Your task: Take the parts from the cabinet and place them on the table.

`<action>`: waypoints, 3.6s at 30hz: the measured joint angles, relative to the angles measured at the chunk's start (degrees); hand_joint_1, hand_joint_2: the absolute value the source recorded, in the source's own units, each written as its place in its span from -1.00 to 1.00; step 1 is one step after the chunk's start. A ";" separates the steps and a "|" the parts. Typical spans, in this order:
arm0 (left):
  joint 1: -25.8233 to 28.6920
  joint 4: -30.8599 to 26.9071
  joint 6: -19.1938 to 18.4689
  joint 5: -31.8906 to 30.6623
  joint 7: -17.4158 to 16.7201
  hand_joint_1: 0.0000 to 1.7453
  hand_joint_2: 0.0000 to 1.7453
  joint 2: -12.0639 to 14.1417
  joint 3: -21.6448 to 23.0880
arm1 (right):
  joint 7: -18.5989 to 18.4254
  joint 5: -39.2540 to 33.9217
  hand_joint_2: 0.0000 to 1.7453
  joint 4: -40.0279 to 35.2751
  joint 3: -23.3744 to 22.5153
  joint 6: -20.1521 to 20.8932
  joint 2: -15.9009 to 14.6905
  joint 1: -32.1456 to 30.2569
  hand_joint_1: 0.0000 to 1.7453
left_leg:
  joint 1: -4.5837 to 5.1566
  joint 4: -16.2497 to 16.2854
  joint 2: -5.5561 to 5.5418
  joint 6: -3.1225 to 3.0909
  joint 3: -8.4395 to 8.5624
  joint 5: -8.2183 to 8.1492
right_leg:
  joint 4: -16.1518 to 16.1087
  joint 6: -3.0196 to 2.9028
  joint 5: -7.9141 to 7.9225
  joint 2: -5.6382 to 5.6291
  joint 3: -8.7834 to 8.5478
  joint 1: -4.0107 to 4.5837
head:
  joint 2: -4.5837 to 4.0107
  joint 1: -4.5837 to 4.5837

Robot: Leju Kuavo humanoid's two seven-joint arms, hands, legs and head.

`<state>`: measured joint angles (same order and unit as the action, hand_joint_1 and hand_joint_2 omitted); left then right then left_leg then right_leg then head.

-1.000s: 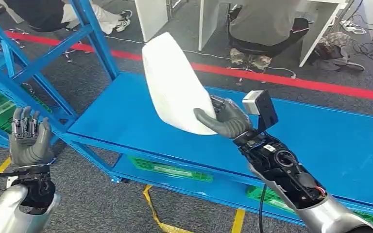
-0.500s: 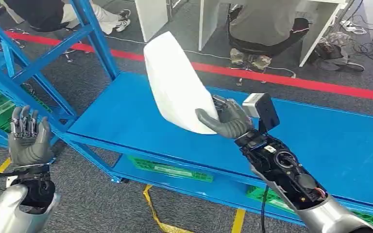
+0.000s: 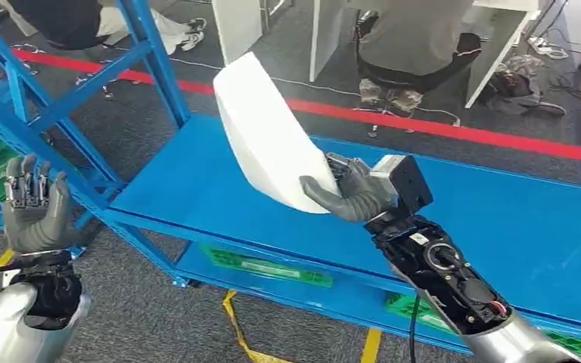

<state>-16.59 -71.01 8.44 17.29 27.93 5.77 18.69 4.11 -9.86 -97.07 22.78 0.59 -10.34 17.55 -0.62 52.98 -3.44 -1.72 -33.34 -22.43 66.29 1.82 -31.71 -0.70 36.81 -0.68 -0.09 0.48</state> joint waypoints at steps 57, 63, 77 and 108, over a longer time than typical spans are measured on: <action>1.64 -4.70 2.97 0.35 -1.33 -1.00 1.00 -0.22 0.11 | -1.40 -1.20 1.00 -1.55 1.49 3.26 0.02 -0.53 1.00 | 0.93 1.41 5.25 1.85 -1.91 0.23 | -12.01 -0.92 4.65 7.42 -7.73 0.64 | 0.00 -2.41; 1.75 -4.98 2.97 0.28 -1.33 -1.00 1.00 -0.44 0.11 | -1.27 -1.25 1.00 -1.60 1.49 3.61 0.02 -0.81 1.00 | 0.33 1.05 1.57 0.74 -1.36 0.27 | 8.38 -0.13 -4.40 0.85 2.22 0.18 | 0.00 -0.29; 1.80 -5.14 3.08 0.07 -1.53 -1.00 1.00 -0.31 0.11 | -0.83 -2.12 1.00 -1.51 1.88 4.79 0.09 0.14 1.00 | 0.05 15.50 2.49 3.48 -9.06 -6.46 | -12.89 -2.92 6.66 1.20 -6.90 0.09 | 0.00 -1.09; 0.69 -4.79 2.27 -0.42 -0.90 -1.00 1.00 -0.74 0.09 | 0.59 -2.25 1.00 0.77 2.56 6.01 0.15 1.31 1.00 | 0.06 16.09 2.57 3.70 -9.43 -6.44 | -13.42 -2.58 7.09 1.39 -6.87 0.00 | 0.00 -1.05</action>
<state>-15.90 -75.80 10.71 16.87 27.04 5.03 18.78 4.70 -12.11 -96.30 25.33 6.60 -10.19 18.86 -0.55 69.06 -0.87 1.98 -42.77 -28.87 52.87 -0.76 -24.62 0.69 29.95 -0.68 -0.09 -0.57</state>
